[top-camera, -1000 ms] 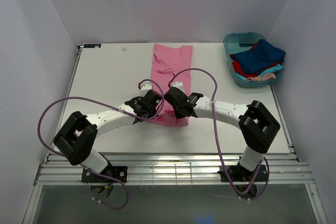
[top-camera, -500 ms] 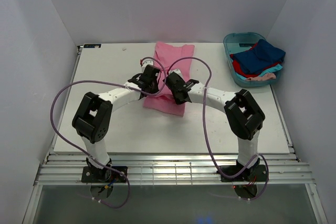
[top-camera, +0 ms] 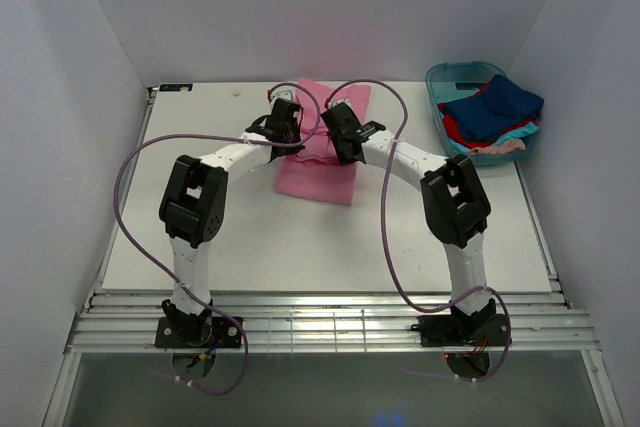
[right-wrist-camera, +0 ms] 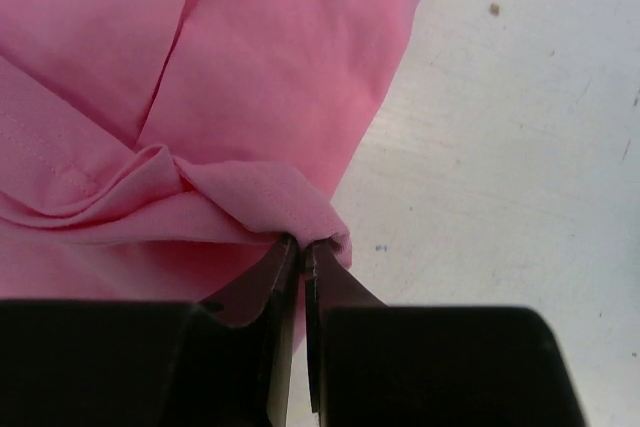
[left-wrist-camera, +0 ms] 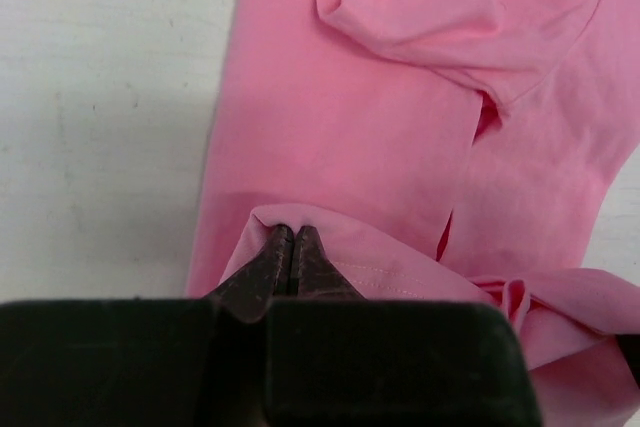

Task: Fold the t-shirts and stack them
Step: Fold the folded rectangular tshirt in 1/3 of the way

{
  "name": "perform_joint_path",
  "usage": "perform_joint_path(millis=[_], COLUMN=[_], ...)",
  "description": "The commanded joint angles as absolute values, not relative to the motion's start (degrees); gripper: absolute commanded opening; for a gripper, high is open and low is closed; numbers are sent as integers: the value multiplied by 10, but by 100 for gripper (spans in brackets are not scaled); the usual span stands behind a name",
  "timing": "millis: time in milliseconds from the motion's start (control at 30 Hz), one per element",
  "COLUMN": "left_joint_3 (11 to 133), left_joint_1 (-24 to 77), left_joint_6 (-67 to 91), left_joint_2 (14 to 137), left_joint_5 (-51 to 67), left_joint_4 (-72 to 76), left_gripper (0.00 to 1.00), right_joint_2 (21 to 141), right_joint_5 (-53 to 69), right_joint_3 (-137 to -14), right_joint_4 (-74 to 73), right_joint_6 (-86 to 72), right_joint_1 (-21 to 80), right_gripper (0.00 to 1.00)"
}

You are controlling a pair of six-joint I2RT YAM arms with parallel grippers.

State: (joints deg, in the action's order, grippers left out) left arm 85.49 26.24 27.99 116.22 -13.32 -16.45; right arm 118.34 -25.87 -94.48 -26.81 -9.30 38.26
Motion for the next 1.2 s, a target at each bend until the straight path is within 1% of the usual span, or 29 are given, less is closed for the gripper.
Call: perform_joint_path(millis=[0, 333, 367, 400, 433, 467, 500, 533, 567, 633, 667, 733, 767, 833, 900, 933, 967, 1000, 1033, 1067, 1100, 1133, 1167], left_joint_3=[903, 993, 997, 1000, 1003, 1006, 1006, 1006, 1008, 1012, 1013, 1006, 999, 961, 911, 893, 876, 861, 839, 835, 835, 837, 838], left_joint_1=[252, 227, 227, 225, 224, 224, 224, 224, 224, 225, 225, 231, 235, 250, 271, 281, 291, 314, 325, 336, 351, 355, 359], left_joint_6=[259, 251, 251, 251, 250, 251, 251, 252, 250, 243, 236, 233, 236, 249, 273, 278, 283, 286, 289, 292, 298, 312, 319], left_joint_2=[1183, 1246, 1252, 1255, 1261, 1262, 1259, 1246, 1238, 1208, 1198, 1178, 1153, 1130, 1101, 1093, 1087, 1083, 1085, 1091, 1100, 1120, 1132], left_joint_5=[-120, -115, -117, -120, -133, -148, -163, -183, -220, -247, -257, -259, -260, -249, -223, -217, -213, -201, -190, -179, -172, -155, -147], left_joint_4=[-167, -175, -178, -178, -180, -184, -183, -183, -184, -184, -185, -186, -186, -185, -172, -164, -143, -130, -118, -106, -105, -105, -103], left_gripper=[0, 0, 5, 14, 24, 45, 53, 60, 68, 71, 71, 72, 72, 72, 70, 64, 59, 51, 39, 9, 0, 0, 0], right_joint_2=[1217, 1294, 1303, 1308, 1311, 1313, 1312, 1310, 1301, 1286, 1263, 1237, 1212, 1191, 1168, 1164, 1158, 1158, 1159, 1167, 1172, 1179, 1192], right_joint_5=[-251, -229, -231, -235, -239, -250, -256, -262, -275, -295, -300, -306, -304, -294, -269, -259, -235, -224, -213, -190, -178, -165, -139], right_joint_3=[-1004, -1100, -1104, -1106, -1108, -1108, -1107, -1107, -1110, -1114, -1107, -1095, -1083, -1070, -1045, -1038, -1033, -1027, -1023, -1023, -1025, -1031, -1033], right_joint_4=[-259, -265, -265, -263, -259, -257, -245, -242, -238, -229, -222, -204, -200, -196, -191, -190, -190, -191, -192, -197, -201, -206, -208], right_joint_6=[-60, -33, -31, -29, -28, -25, -23, -19, -10, -4, -3, 0, 13, 13, 7, 4, 4, 1, -14, -18, -21, -25, -32], right_joint_1=[367, 329, 327, 326, 324, 323, 322, 321, 321, 320, 320, 320, 321, 323, 324, 324, 325, 325, 324, 324, 324, 324, 325], right_gripper=[8, 8, 8, 9, 12, 20, 23, 25, 33, 42, 51, 62, 71, 72, 72, 70, 60, 50, 38, 22, 15, 10, 8])
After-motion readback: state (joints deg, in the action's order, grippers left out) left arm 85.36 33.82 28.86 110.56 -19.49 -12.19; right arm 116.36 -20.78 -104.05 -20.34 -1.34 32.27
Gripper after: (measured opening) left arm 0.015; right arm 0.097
